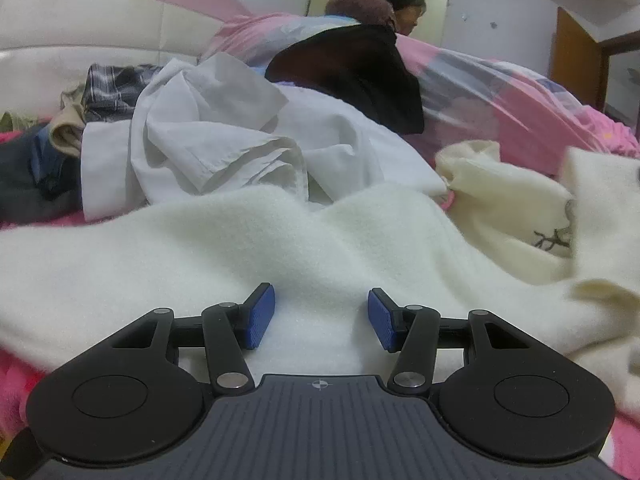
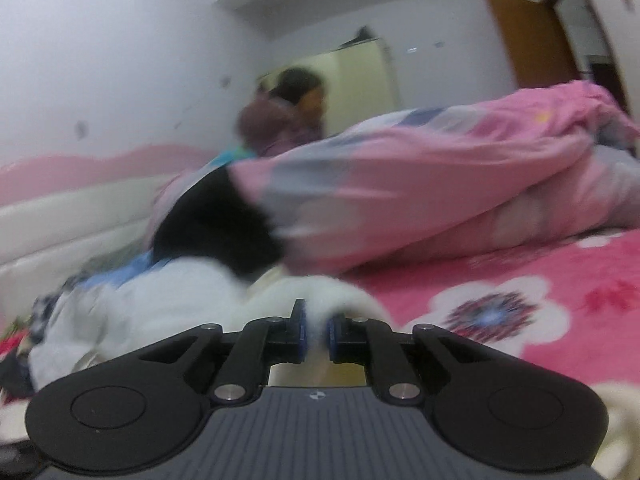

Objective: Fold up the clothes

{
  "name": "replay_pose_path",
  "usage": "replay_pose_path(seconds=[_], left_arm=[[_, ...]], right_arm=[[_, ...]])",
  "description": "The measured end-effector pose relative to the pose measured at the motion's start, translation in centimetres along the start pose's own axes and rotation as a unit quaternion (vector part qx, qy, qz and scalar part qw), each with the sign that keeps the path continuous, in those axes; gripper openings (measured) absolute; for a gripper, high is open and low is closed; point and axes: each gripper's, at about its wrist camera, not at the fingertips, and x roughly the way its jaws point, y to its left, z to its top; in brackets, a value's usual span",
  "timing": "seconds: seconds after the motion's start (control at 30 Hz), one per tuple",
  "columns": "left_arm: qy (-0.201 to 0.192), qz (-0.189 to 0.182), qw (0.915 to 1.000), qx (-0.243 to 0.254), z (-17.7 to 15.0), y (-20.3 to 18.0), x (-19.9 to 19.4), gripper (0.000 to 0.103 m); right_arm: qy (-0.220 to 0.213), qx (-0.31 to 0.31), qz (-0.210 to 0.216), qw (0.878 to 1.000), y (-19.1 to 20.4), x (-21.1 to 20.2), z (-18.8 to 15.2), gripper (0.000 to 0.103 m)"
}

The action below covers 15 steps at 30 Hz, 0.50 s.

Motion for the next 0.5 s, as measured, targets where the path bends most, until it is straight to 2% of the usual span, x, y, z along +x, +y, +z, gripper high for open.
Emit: replay_pose_path(seconds=[0.13, 0.27, 0.5], left_arm=[[0.010, 0.001, 0.9999, 0.001, 0.4, -0.1, 0.2, 0.052], [0.015, 0.002, 0.9999, 0.000, 0.6, -0.1, 0.1, 0.052], [0.022, 0.002, 0.9997, 0.013, 1.4, -0.6, 0.2, 0.052]], right_arm=[[-0.015, 0.055, -0.036, 0.998, -5.5, -0.5, 2.5, 0.010], [-0.028, 0.123, -0.067, 0.990, -10.7, -0.9, 3.3, 0.009], [-0.120, 0.132, -0.157, 0.971, -15.8, -5.8, 5.8, 0.009]])
